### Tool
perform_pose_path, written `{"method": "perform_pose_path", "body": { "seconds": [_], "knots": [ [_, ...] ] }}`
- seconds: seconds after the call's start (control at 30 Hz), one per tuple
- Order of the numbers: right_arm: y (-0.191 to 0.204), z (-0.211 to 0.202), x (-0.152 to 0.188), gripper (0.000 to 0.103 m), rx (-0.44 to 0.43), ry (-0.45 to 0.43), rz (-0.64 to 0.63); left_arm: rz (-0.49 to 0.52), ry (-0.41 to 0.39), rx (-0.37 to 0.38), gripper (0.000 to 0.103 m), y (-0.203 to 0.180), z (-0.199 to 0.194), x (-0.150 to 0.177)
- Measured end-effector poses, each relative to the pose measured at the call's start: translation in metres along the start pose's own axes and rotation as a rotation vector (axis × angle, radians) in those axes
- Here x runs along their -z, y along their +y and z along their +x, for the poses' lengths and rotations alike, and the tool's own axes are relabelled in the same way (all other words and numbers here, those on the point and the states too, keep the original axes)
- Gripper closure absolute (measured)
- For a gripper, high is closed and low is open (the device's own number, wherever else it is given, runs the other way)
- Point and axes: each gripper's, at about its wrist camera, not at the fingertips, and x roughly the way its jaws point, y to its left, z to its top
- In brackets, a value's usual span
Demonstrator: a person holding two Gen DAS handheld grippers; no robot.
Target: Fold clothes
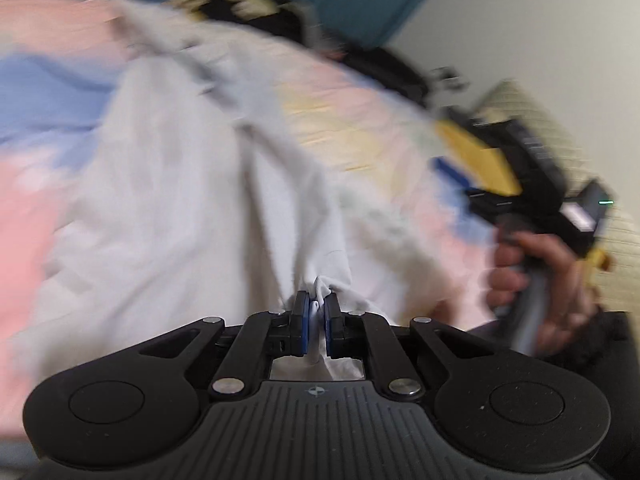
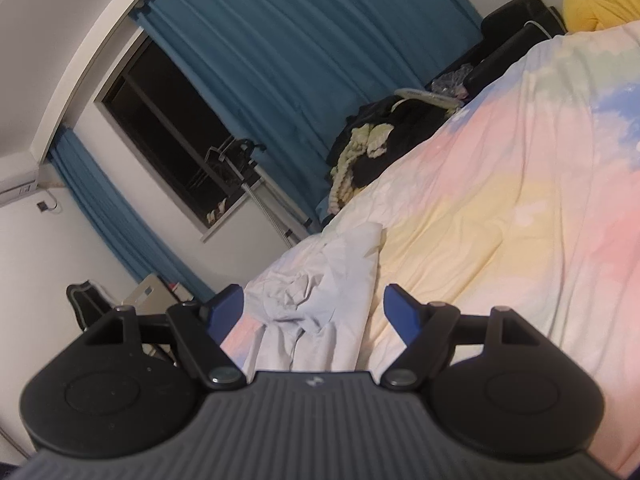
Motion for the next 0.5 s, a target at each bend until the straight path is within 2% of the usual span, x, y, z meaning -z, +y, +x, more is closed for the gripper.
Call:
{"method": "perform_pose_path", "body": {
  "seconds": [0.1, 0.2, 0.27, 0.3, 0.33, 0.4, 0.5],
  "knots": [
    [0.011, 0.009, 0.008, 0.025, 0.01, 0.068, -0.05, -0.062, 0.042, -0.089, 0.094, 0.021, 0.002, 0.007],
    [0.024, 0.021, 0.02, 0.025, 0.019, 0.149, -0.115, -0.054, 0.042, -0.102, 0.093, 0.021, 0.0, 0.007],
    [0.033, 0.028, 0.03, 0.025, 0.017, 0.203, -0.16, -0.038, 0.046, -0.111, 0.085, 0.017, -0.002, 0.007],
    [0.036, 0.03, 0.034, 0.025, 0.017, 0.23, -0.18, -0.034, 0.049, -0.117, 0.074, 0.016, -0.003, 0.006],
    [0.04, 0.033, 0.039, 0.025, 0.017, 0.258, -0.201, -0.036, 0.046, -0.121, 0.054, 0.015, -0.004, 0.006],
    [0.043, 0.038, 0.046, 0.025, 0.01, 0.308, -0.219, -0.026, 0.021, -0.139, 0.029, 0.014, -0.012, 0.005],
    [0.041, 0.042, 0.054, 0.025, -0.015, 0.36, -0.184, -0.021, -0.033, -0.089, 0.026, 0.014, -0.034, 0.004]
  ]
}}
